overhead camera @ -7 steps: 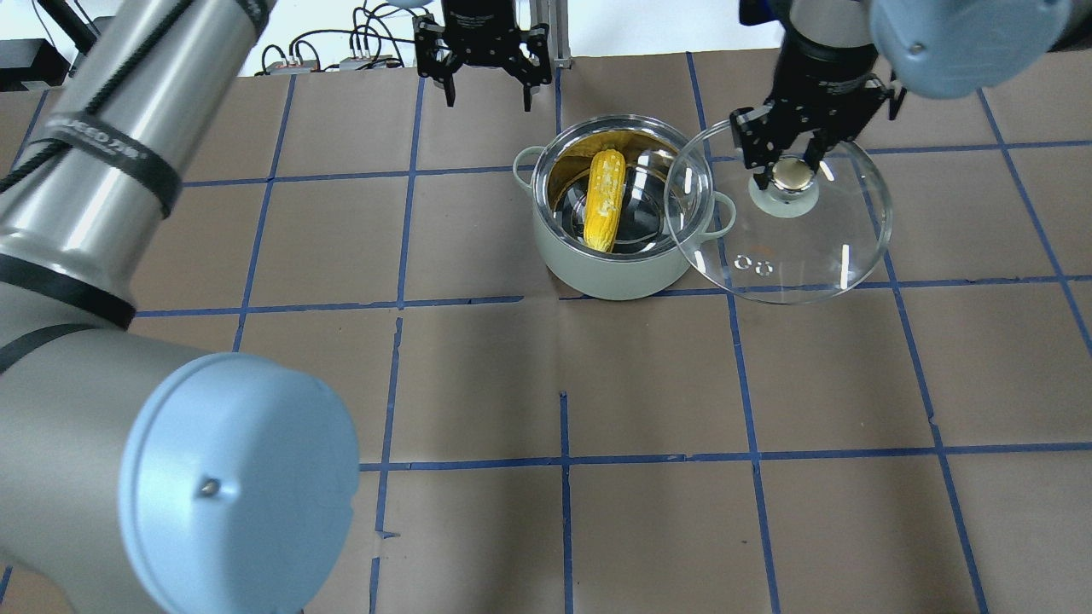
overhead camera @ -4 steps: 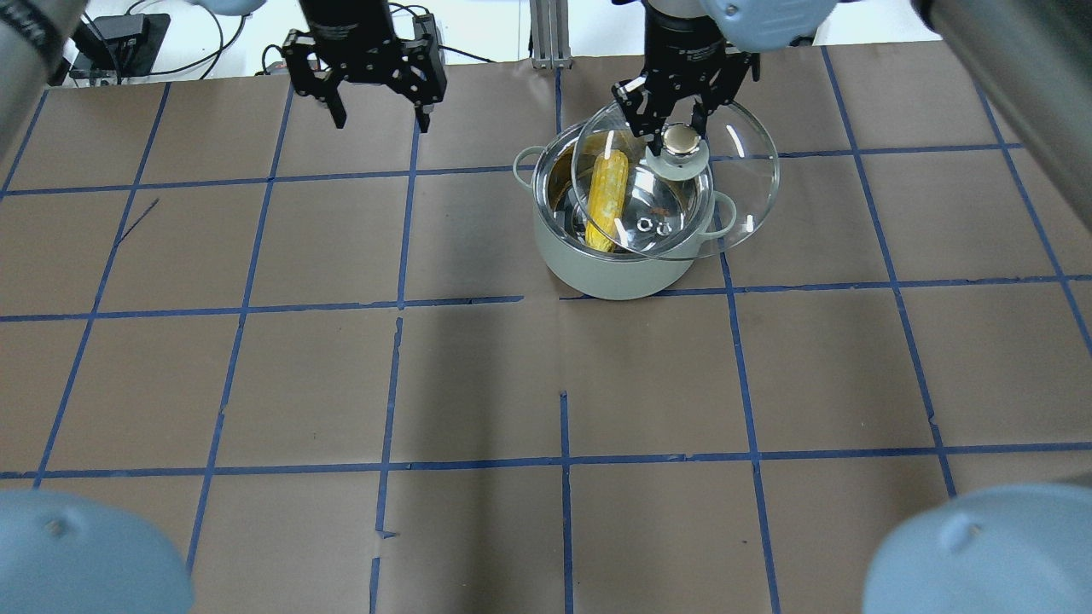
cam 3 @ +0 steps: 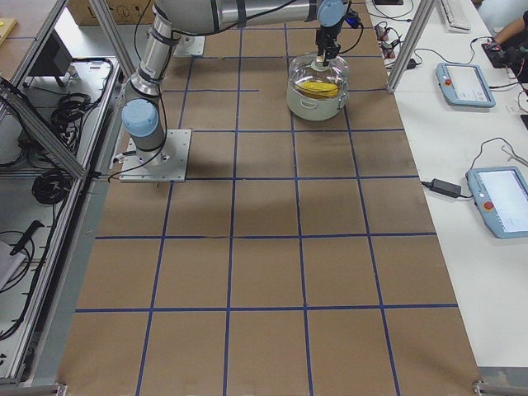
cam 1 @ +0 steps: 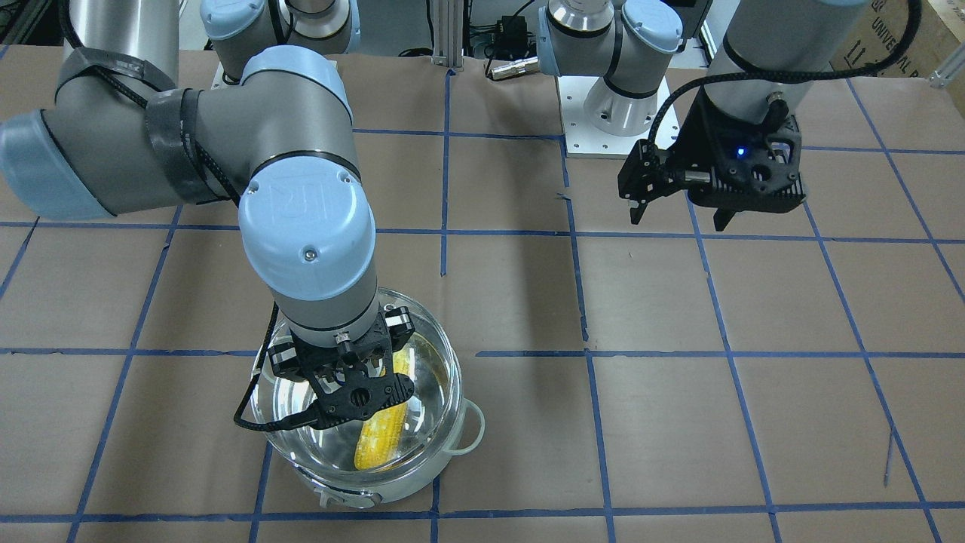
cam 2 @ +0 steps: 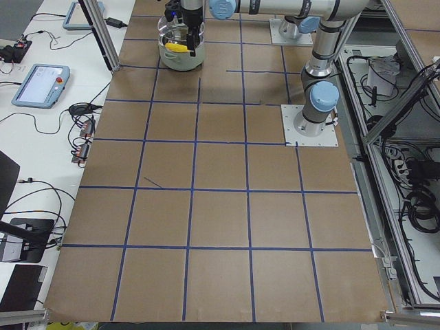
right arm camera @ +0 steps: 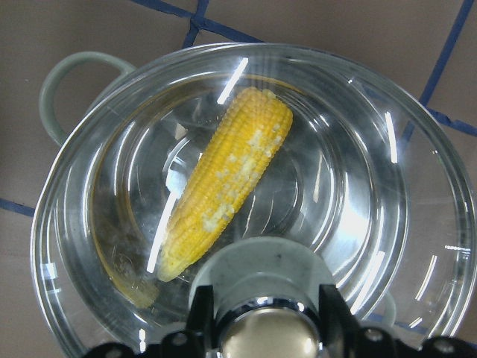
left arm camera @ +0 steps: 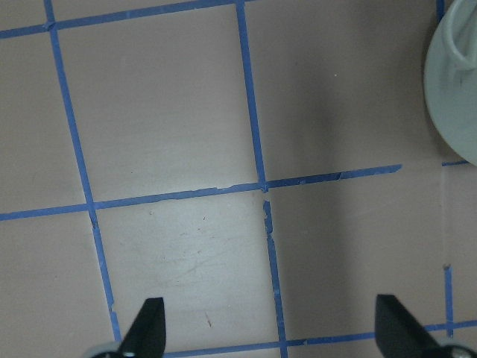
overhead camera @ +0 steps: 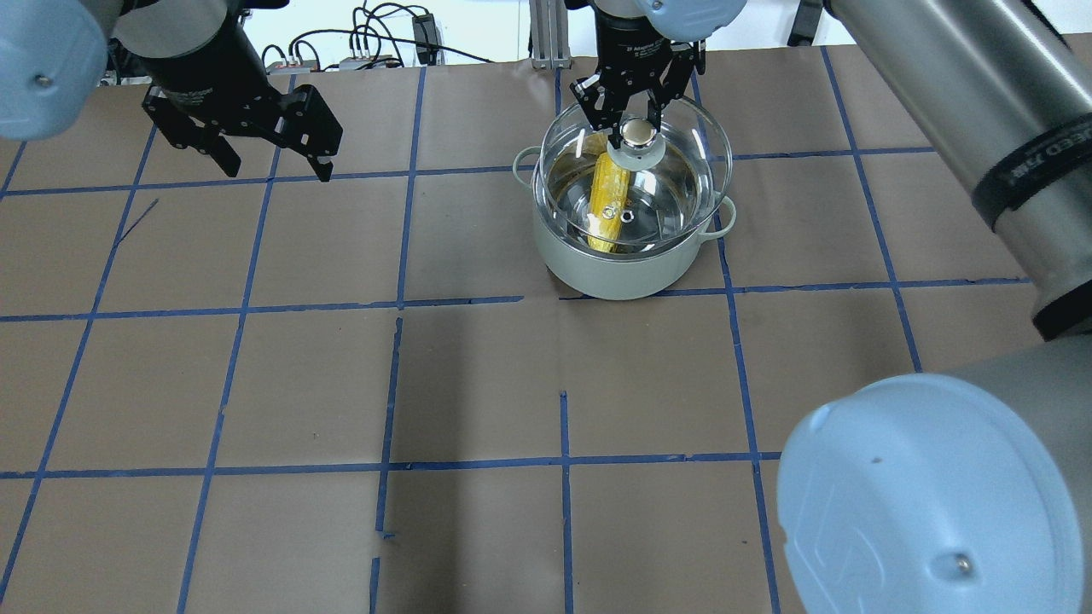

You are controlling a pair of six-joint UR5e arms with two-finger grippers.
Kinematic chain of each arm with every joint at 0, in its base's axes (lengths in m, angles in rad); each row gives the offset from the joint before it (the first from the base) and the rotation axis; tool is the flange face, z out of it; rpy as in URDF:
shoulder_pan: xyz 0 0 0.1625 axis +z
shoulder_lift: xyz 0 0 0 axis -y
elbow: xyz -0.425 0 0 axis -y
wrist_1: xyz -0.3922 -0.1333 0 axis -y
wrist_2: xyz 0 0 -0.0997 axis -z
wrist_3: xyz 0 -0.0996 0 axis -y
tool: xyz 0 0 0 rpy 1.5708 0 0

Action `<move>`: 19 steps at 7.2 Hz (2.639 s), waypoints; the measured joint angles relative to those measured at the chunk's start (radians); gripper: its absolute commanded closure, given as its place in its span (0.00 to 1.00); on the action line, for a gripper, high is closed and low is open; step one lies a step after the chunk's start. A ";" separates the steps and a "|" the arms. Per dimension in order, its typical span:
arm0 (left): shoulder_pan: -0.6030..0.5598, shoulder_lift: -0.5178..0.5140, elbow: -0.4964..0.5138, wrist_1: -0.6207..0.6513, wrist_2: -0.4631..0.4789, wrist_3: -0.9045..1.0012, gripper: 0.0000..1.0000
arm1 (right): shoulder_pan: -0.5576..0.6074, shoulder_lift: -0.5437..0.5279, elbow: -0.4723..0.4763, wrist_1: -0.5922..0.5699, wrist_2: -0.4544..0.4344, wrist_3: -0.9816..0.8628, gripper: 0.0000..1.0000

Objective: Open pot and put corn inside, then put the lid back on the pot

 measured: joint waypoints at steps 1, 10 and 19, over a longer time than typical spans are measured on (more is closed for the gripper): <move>0.000 0.017 0.002 -0.002 0.001 -0.030 0.00 | 0.002 0.013 -0.003 -0.001 0.004 -0.001 0.64; -0.002 -0.011 -0.017 0.006 0.002 -0.040 0.00 | 0.023 0.067 -0.009 -0.016 0.002 -0.015 0.64; -0.002 -0.006 -0.024 0.006 0.003 -0.040 0.00 | 0.012 0.064 -0.017 -0.018 -0.006 -0.015 0.01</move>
